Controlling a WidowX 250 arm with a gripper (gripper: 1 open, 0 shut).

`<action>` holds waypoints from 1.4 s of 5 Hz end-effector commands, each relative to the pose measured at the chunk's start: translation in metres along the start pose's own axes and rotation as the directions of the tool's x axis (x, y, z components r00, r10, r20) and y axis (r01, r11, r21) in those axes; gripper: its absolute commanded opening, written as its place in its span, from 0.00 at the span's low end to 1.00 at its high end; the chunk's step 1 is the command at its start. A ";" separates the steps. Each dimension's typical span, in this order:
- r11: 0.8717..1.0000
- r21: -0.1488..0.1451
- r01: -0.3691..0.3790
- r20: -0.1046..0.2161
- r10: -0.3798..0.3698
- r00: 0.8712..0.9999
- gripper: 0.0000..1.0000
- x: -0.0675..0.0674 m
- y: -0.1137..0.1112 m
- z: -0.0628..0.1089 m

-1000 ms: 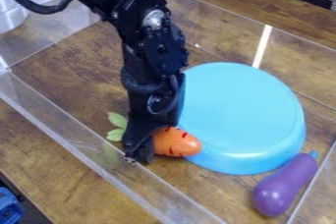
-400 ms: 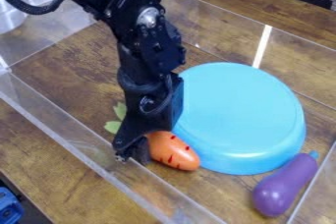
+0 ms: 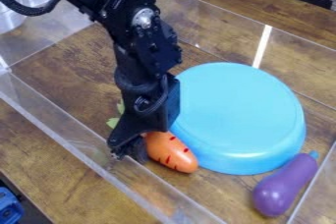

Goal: Put the carrot on the blue tray

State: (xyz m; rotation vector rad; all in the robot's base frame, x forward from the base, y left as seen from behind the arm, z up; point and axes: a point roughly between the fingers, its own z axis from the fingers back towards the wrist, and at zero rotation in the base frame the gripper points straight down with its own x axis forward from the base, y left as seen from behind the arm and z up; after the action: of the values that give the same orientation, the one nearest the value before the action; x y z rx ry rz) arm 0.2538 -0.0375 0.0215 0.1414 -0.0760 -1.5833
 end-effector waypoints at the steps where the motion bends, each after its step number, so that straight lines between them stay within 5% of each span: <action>1: 0.999 0.029 0.031 0.003 -0.031 1.000 0.00 -0.010 0.004 0.010; 3: 0.998 0.033 0.051 -0.007 -0.051 0.999 0.00 -0.022 0.004 0.010; 5: 0.997 0.039 0.070 -0.023 -0.069 0.997 0.00 -0.021 0.008 0.025; 7: 0.999 0.037 0.032 -0.038 -0.031 0.999 0.00 -0.009 0.015 0.014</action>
State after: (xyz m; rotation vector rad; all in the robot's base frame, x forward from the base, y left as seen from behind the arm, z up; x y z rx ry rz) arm 0.2580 -0.0289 0.0286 0.1742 -0.0369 -1.6054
